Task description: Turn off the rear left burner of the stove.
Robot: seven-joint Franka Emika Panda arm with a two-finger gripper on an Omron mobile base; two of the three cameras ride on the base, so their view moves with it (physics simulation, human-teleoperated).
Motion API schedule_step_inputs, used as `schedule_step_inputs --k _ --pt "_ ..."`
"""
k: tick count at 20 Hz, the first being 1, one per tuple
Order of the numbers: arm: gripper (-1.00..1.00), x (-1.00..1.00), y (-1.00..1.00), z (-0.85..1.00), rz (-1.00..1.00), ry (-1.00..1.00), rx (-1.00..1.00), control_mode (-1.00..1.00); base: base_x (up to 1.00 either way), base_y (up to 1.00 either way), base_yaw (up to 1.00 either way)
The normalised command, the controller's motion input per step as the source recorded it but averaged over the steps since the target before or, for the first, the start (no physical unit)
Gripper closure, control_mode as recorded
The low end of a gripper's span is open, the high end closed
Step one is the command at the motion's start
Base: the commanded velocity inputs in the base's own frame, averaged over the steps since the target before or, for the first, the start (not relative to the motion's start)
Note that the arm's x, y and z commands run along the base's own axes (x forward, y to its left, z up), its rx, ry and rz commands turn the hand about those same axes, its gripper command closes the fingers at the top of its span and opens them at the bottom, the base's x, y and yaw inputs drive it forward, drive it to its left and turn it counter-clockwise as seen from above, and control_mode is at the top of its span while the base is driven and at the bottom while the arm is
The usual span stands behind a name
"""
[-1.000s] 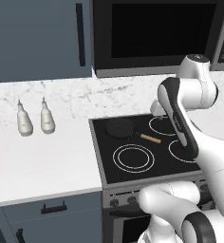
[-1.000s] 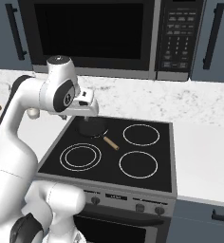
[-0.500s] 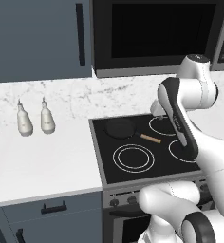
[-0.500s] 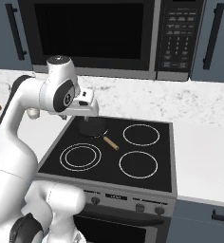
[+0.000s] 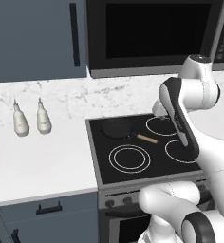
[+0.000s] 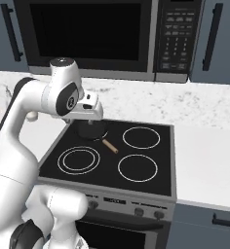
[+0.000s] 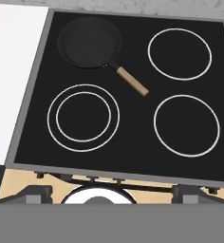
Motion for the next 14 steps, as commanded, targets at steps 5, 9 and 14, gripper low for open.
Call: schedule_step_inputs --k 5,9,14 --pt "-1.0 0.0 0.0 0.0 0.0 0.0 0.0 1.0 -0.12 -0.41 0.0" --pt "-1.0 0.0 0.0 0.0 0.0 0.0 0.0 1.0 -0.17 -0.44 0.0" --pt "-1.0 0.0 0.0 0.0 0.0 0.0 0.0 1.0 -0.15 -0.42 0.0"
